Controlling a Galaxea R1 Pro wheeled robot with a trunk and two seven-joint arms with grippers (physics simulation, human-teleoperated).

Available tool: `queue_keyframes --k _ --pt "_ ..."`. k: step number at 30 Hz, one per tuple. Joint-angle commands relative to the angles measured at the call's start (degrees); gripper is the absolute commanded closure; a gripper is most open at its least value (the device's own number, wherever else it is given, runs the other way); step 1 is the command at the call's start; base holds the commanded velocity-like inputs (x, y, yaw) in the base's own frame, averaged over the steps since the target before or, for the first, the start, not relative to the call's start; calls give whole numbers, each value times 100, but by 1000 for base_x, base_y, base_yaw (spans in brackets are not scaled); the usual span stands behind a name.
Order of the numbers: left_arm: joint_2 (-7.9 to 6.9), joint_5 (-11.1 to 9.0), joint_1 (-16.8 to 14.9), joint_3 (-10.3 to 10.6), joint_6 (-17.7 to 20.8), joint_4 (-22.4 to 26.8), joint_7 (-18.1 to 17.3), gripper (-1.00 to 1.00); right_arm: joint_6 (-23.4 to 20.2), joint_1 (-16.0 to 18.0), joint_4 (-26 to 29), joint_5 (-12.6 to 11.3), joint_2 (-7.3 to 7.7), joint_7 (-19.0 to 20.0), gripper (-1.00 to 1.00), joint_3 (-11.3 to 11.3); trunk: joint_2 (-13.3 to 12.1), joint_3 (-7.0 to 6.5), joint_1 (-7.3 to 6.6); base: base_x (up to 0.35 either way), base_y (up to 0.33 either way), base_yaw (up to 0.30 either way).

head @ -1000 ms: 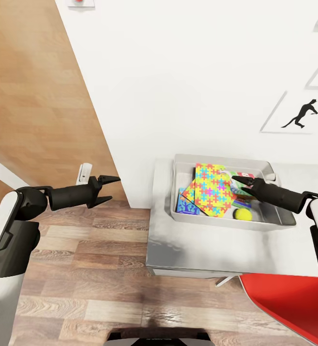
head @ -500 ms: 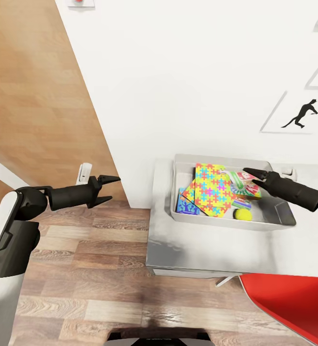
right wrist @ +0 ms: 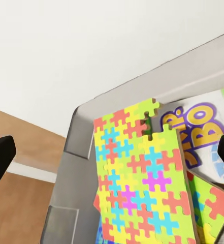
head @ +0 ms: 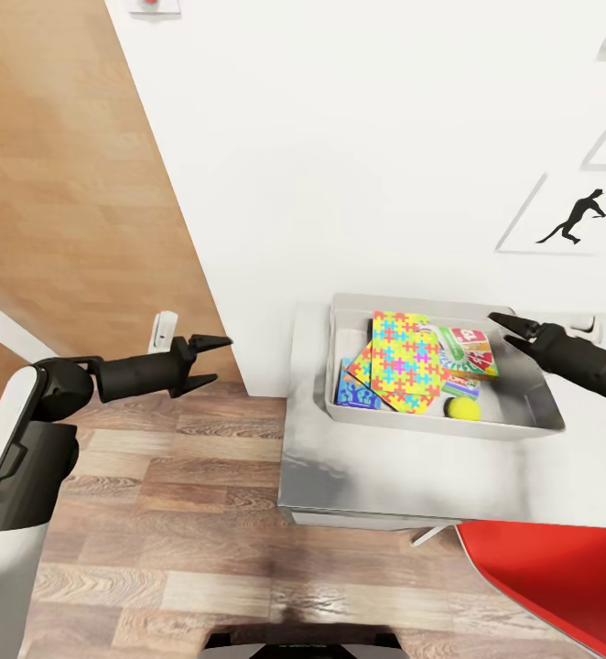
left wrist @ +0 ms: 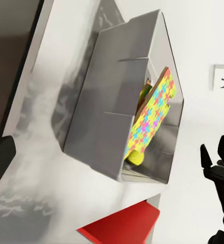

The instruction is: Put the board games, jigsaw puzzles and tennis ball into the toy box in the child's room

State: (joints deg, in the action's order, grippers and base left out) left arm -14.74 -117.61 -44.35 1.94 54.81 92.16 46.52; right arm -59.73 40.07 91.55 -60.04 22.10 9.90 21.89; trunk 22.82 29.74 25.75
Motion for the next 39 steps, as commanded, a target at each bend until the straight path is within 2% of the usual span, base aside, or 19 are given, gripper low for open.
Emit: queue_keyframes --k 1,7,9,10,12,13,15,16,18,19,20,21,23,26,29,39 --pt "4 -50 0 11 -5 3 9 -100 -27 1 16 54 29 67 -100 65 10 8 3 0 0 0" --pt "22 -34 59 62 -5 3 -183 -100 -27 -42 51 41 201 107 -100 198 10 8 3 0 0 0" --pt "32 -23 112 113 -5 3 -330 -100 -27 -145 66 36 383 190 -100 253 10 5 3 0 0 -9" --pt "32 -23 112 113 -5 3 -330 -100 -27 -145 66 36 383 190 -100 253 10 3 3 0 0 -13" --pt "39 -11 155 179 -5 3 -455 -100 -27 -295 75 33 612 363 -100 288 10 -4 3 0 0 -29" --pt "39 -11 155 179 -5 3 -455 -100 -27 -295 75 33 612 363 -100 288 10 -9 3 0 0 -34" --pt "27 -2 208 263 -5 3 -539 -100 -27 -483 81 31 848 625 -100 314 10 -20 3 0 0 -45" --pt "27 -2 208 263 -5 3 -539 -100 -27 -483 81 31 848 625 -100 314 10 -26 3 0 0 -48" --pt "3 12 289 308 -5 3 -596 -100 -27 -712 84 30 1054 955 -100 344 10 -40 3 0 0 -52" --pt "3 12 289 308 -5 3 -596 -100 -27 -712 84 30 1054 955 -100 344 10 -47 3 0 0 -52" --pt "-7 28 327 319 -5 3 -620 -100 -27 -838 86 30 1145 1139 -100 373 10 -54 3 0 0 -46" --pt "-7 28 327 319 -5 3 -620 -100 -27 -838 86 30 1145 1139 -100 373 10 -62 3 0 0 -46" --pt "-24 56 382 336 -2 3 -659 -100 -27 -1083 88 31 1307 1508 -100 483 10 -78 3 0 0 -33" --pt "-29 66 402 344 3 3 -677 -100 -27 -1191 88 32 1380 1681 -100 562 10 -102 3 0 0 -25" --pt "-20 91 440 369 20 3 -717 -100 -27 -1461 90 34 1550 2057 -100 820 10 -128 3 0 0 -15" --pt "-44 115 488 367 40 3 -795 -100 -27 -1888 91 46 1683 2362 -100 1161 10 -218 3 0 0 -6"
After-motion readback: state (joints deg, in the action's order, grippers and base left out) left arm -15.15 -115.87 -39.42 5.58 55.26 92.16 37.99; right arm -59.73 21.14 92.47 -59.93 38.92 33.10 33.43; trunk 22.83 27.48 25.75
